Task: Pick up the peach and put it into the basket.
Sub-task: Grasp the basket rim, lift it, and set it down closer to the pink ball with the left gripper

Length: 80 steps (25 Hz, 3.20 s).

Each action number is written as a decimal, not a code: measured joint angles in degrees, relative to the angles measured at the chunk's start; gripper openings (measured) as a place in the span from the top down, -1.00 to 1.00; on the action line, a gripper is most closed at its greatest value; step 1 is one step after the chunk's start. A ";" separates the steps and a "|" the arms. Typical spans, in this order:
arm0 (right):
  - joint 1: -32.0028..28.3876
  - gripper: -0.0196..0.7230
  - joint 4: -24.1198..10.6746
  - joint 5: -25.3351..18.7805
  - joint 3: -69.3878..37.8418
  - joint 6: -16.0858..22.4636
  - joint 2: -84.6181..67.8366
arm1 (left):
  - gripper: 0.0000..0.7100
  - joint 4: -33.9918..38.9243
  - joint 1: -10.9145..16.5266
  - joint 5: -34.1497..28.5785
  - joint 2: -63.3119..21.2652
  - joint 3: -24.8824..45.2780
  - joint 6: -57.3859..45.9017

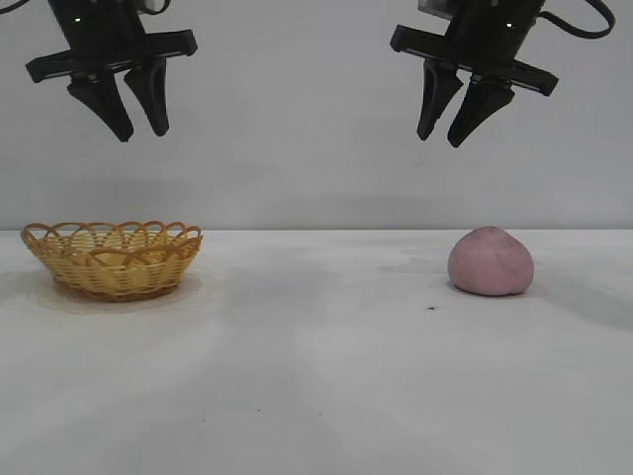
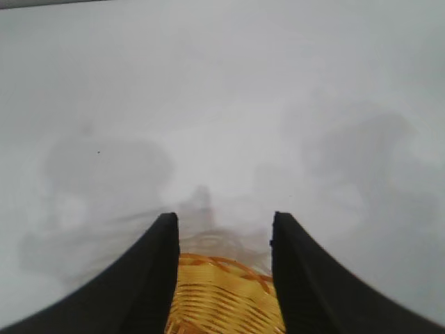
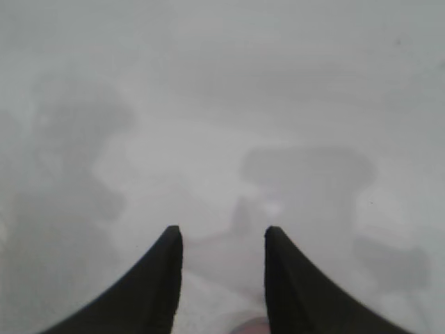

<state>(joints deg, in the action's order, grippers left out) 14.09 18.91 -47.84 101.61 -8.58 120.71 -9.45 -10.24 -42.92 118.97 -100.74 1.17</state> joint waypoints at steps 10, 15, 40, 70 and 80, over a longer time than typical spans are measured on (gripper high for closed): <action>0.00 0.29 0.00 0.00 0.00 -0.09 0.00 | 0.13 1.00 0.00 -0.77 0.00 0.00 0.15; 0.00 0.29 0.00 -0.21 0.00 -0.09 0.00 | 0.13 6.17 0.90 -6.12 1.39 0.00 -1.47; 0.00 0.29 -0.25 -0.64 0.00 -1.14 0.00 | 1.00 -13.06 3.51 -1.03 4.76 6.34 0.45; 0.00 0.29 -0.19 -0.88 0.00 -1.23 0.00 | -0.19 -41.87 -9.70 26.82 -10.05 44.42 14.38; 0.00 0.29 -0.19 -0.88 0.00 -1.25 0.00 | -0.26 -23.97 -2.91 22.46 -18.36 43.52 15.66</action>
<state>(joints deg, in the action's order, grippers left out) 14.09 18.72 -48.72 101.61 -9.82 120.71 -33.43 -13.15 -20.46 100.61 -57.22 16.82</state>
